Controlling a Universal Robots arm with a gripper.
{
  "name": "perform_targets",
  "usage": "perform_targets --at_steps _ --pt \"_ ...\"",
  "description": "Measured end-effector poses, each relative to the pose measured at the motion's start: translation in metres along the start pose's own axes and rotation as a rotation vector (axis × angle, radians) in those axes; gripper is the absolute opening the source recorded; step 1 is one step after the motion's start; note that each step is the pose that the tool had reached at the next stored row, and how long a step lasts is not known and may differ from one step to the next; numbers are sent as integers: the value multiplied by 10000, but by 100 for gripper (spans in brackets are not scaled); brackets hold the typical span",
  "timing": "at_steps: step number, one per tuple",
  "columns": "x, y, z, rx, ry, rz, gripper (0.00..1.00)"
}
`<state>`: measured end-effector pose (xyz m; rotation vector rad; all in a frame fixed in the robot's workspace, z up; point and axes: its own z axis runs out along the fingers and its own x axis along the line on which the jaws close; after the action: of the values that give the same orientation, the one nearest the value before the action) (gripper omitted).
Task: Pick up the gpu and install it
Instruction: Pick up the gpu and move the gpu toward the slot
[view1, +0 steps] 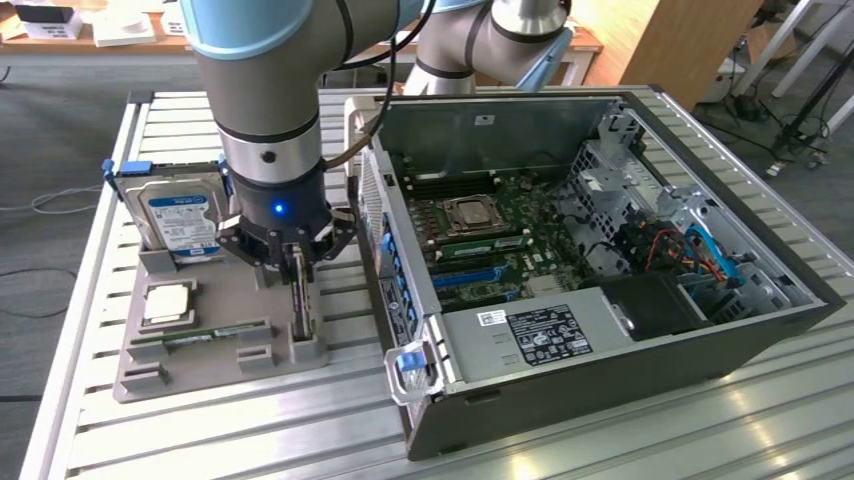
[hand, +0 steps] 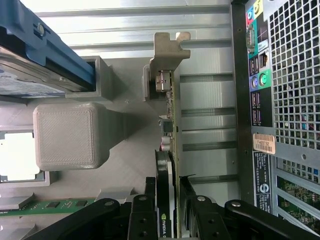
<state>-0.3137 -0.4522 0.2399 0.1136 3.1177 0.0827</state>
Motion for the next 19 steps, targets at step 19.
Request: perform_targets --at_steps 19 --pt "1 0 7 -1 0 1 33"
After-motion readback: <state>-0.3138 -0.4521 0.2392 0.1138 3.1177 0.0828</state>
